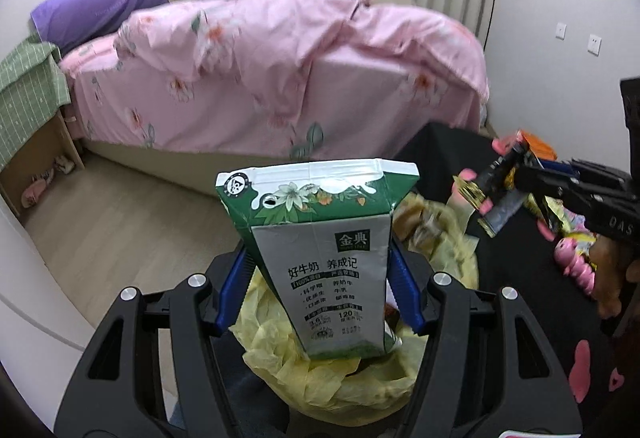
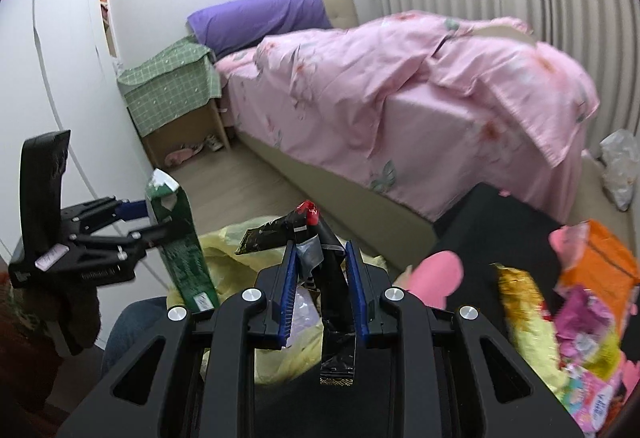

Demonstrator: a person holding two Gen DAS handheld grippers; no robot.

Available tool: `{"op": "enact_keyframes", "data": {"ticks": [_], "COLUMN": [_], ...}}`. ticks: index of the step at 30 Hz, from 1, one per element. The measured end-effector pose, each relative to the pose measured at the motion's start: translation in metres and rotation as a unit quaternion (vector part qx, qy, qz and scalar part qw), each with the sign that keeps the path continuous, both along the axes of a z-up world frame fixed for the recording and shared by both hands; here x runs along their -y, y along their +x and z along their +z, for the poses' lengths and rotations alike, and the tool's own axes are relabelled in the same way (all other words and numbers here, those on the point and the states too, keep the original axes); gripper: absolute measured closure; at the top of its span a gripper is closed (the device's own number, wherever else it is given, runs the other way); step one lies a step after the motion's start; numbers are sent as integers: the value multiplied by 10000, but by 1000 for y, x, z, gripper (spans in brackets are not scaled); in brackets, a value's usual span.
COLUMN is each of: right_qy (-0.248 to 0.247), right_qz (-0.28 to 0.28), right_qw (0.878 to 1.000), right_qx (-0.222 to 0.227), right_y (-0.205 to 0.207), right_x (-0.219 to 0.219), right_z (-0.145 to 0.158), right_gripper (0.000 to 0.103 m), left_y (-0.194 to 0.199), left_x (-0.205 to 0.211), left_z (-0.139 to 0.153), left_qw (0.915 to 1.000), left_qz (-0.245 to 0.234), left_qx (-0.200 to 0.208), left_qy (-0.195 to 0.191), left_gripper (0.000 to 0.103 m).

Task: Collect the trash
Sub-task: 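Carry the carton and the black strip over the yellow bag and release both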

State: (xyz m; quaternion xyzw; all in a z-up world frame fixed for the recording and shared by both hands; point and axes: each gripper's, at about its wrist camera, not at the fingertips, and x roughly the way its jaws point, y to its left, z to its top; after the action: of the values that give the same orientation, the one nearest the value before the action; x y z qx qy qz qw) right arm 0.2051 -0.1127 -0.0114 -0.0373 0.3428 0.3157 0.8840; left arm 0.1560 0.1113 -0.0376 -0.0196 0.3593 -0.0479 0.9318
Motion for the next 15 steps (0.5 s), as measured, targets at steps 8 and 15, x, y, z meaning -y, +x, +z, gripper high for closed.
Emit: {"op": "enact_keyframes", "data": {"ticks": [8,15], "right_qy": [-66,-167], "right_qz": [242,414], "right_qw": [9994,9985], "right_qx": [-236,-323], "right_y": [13,13], "right_x": [-19,-26], "right_z": [-27,-38], "right_gripper": [79,79], "left_y": [5,8], "left_x": [-10,-17], "left_z": [-32,-43], "left_qw": [9989,9976], "left_qz": [97,216], "left_qx": [-404,-539], "left_qy": [-216,-380], "left_gripper": [45,45]}}
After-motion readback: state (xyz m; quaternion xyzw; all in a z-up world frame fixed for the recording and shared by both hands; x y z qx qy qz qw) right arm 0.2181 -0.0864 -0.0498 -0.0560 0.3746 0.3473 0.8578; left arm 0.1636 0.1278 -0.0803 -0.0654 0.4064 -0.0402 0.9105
